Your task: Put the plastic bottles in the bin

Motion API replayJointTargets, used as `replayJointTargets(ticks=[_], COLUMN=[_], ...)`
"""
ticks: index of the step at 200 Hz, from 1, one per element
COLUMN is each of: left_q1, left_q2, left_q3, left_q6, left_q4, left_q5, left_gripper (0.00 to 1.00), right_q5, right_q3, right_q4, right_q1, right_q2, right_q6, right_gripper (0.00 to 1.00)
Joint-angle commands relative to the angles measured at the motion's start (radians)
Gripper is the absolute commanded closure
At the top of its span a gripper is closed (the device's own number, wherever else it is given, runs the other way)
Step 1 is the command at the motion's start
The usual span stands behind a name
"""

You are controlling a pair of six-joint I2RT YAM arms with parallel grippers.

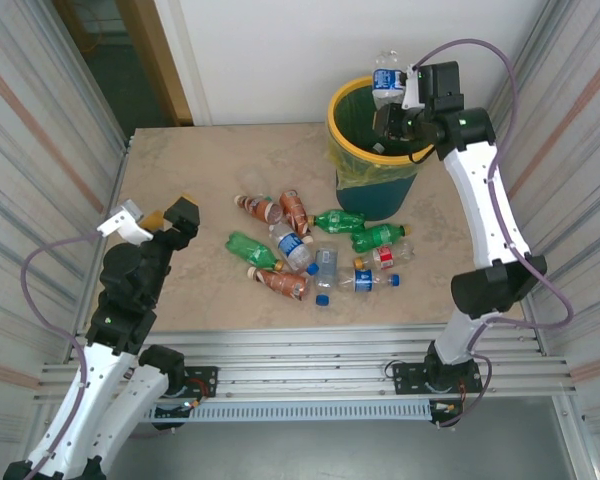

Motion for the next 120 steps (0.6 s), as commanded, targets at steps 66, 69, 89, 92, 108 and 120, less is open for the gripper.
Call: replayJointTargets(ticks=[66,69,89,92,108,120], left_q1=[0.002,0.003,0.005,0.004,0.004,0.003], left_q2=[0.015,0.016,0.021,0.023,0.030,0.041], left_q3=[0.011,0.011,0.012,0.013,0.020,0.027], left_q6=[-0.006,-0.005,-0.003,-0.003,0.002,0.005], left_q4=[0.003,0.003,0.004,0.004,0.007,0.006], left_q5=[0.007,0.008,0.003,0.004,0.004,0.006], left_gripper=[0.01,0.01,0.01,0.01,0.01,0.01], right_q5=[-0.126,-0.125,-0.123,-0.122,-0.120,-0.121], right_q3=[0.219,0.222,0.233,0.234,0.242,0.242], right_q4=[-0.164,-0.166,-0.181,-0.183,-0.197,-0.203], right_q1=[-0.023,-0.023,-0.024,-0.023,-0.025,-0.024], right_q2=[0.250,0.256,0.283,0.284,0.296,0.296], right_q6=[-0.087,-0.088,-0.095,-0.096,-0.100,-0.103], right_gripper=[0.87,0.86,0.83,0.82,0.77,0.72])
